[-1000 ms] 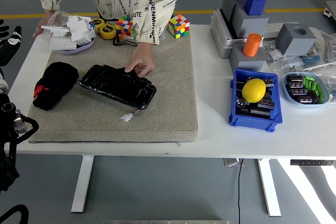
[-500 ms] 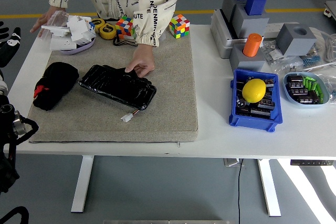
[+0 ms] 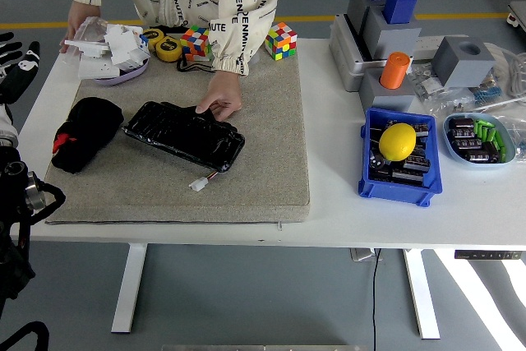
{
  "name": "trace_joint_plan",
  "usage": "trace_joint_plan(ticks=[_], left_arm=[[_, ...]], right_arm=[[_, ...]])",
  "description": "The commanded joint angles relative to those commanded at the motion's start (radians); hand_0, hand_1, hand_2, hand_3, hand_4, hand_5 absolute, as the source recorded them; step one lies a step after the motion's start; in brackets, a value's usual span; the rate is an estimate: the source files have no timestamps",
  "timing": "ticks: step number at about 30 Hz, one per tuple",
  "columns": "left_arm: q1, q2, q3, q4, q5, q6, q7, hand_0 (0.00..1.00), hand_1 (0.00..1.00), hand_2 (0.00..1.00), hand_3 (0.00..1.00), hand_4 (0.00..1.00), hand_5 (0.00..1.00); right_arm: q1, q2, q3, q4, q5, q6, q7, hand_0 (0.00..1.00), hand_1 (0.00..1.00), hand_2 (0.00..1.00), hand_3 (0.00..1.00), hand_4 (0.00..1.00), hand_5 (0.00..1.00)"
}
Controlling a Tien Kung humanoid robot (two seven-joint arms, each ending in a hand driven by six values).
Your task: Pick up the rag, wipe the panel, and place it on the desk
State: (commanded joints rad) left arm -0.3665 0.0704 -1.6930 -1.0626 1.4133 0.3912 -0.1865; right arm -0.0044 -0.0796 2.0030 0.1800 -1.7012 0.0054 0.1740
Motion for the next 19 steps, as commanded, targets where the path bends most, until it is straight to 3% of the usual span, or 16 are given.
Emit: trace_joint_plan(ticks=[19], left_arm=[[-0.012, -0.006, 0.020, 0.010, 0.007, -0.002, 0.002, 0.536, 0.610, 0.588, 0.607, 0.827, 0.218]], right_arm=[[-0.001, 0.008, 0.001, 0.000, 0.009, 0.001, 0.003, 0.522, 0.561, 0.494, 0.521, 0.857, 0.352]])
